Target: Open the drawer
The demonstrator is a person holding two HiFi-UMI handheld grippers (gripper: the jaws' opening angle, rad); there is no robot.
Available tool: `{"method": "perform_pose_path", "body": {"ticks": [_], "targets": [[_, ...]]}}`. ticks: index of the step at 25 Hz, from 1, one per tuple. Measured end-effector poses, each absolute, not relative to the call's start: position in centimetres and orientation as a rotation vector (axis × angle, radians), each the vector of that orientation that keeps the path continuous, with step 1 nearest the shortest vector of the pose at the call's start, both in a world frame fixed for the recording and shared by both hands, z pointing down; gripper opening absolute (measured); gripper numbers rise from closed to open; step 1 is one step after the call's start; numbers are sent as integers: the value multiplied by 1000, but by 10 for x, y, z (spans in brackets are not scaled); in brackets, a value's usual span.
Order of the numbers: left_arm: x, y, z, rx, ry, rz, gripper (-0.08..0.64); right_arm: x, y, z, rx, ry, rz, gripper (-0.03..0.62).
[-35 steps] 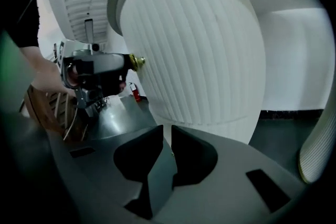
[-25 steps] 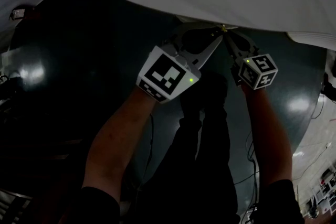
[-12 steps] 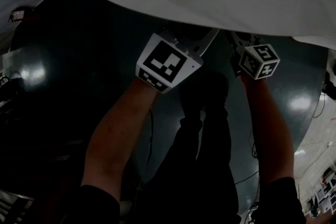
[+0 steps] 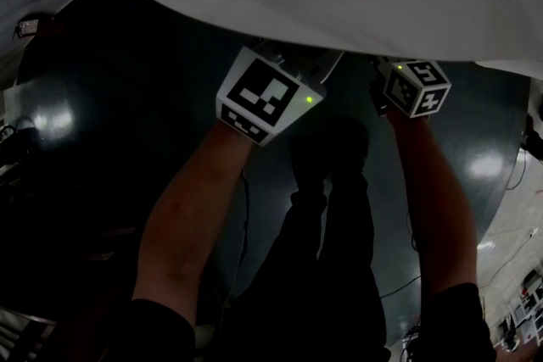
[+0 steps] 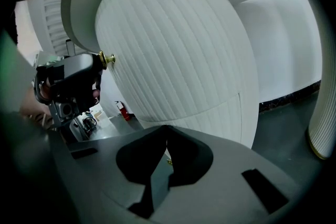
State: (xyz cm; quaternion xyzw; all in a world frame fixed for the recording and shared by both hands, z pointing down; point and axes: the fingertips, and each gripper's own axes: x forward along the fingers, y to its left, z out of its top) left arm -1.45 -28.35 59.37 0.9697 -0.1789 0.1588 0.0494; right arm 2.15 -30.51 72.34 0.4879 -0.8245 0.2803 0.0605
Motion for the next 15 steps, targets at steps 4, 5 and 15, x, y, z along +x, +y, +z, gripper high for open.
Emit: {"method": "perform_pose_path", "body": {"ticks": [4, 5, 15], "targets": [[-15, -283, 594, 2944, -552, 468, 36, 19, -306, 722, 1477, -2515, 884, 17], [-15, -283, 593, 2942, -555, 465, 37, 20, -306, 722, 1478, -2513, 876, 15], [-15, -275, 595, 2944, -550, 465, 34, 22, -313, 729, 1497, -2501, 848, 15]]}}
